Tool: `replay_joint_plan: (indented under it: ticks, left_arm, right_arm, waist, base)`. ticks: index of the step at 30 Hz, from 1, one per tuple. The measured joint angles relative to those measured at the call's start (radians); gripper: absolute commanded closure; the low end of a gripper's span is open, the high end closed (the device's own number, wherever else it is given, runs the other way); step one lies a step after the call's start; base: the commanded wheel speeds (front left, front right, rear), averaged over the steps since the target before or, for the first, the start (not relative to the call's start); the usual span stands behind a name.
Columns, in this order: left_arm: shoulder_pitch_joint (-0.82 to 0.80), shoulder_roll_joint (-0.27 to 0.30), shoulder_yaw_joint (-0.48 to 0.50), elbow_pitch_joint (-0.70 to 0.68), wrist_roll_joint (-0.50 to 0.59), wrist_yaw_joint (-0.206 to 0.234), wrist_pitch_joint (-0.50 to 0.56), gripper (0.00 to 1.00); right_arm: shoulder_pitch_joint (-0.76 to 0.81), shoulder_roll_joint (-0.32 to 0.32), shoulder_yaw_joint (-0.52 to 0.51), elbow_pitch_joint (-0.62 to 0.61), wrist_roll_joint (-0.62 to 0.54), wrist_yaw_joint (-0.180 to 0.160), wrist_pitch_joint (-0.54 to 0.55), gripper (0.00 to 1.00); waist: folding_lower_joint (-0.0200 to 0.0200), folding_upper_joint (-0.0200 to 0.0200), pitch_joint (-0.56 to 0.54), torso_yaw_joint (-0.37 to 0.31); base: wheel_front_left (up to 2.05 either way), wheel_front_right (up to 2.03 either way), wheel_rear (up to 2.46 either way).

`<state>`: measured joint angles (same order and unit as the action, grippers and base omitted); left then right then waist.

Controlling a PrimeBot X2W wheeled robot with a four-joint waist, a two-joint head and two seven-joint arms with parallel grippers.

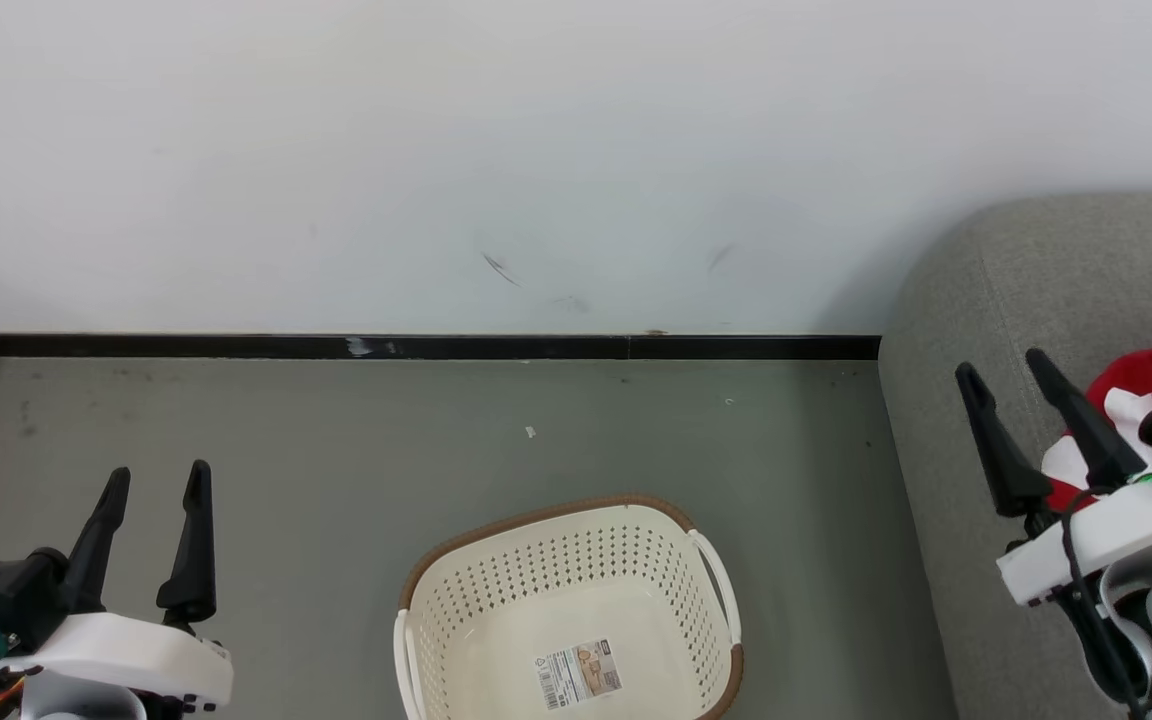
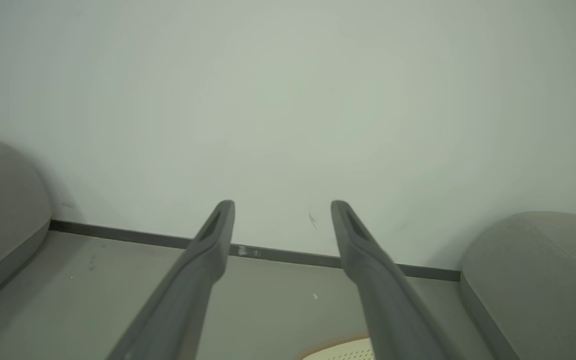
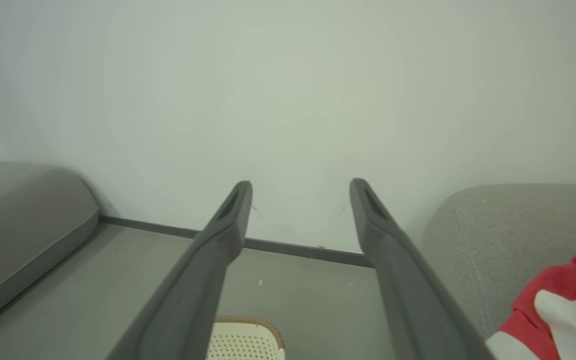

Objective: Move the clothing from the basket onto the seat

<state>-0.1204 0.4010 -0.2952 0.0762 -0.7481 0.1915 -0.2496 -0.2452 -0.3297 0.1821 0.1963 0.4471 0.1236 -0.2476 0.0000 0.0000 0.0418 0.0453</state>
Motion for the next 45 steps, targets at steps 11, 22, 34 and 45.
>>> replay_joint_plan:
  ticks: [11, 22, 34, 45]
  left_arm:
    - [0.053, -0.027, 0.042, 0.000, 0.002, -0.011, 0.000, 0.00]
    - [0.074, -0.049, 0.081, -0.007, 0.026, -0.037, 0.000, 0.00]
    - [0.089, -0.066, 0.105, -0.010, 0.058, -0.064, -0.002, 0.00]
    - [0.092, -0.083, 0.123, -0.010, 0.075, -0.089, -0.002, 0.00]
  right_arm:
    - [0.104, 0.088, -0.052, -0.068, -0.065, 0.000, 0.000, 0.00]
    - [0.176, 0.147, -0.095, -0.103, -0.101, 0.000, 0.000, 0.00]
    - [0.188, 0.166, -0.096, -0.134, -0.132, 0.000, 0.000, 0.00]
    - [0.203, 0.172, -0.090, -0.149, -0.141, 0.000, 0.000, 0.00]
  waist:
    - [0.0000, 0.0000, -0.013, 0.023]
    - [0.0001, 0.0000, -0.017, 0.031]
    - [0.0000, 0.0000, -0.017, 0.033]
    - [0.0000, 0.0000, -0.019, 0.032]
  base:
    - [0.00, 0.00, 0.00]
    - [0.00, 0.00, 0.00]
    - [0.00, 0.00, 0.00]
    - [0.00, 0.00, 0.00]
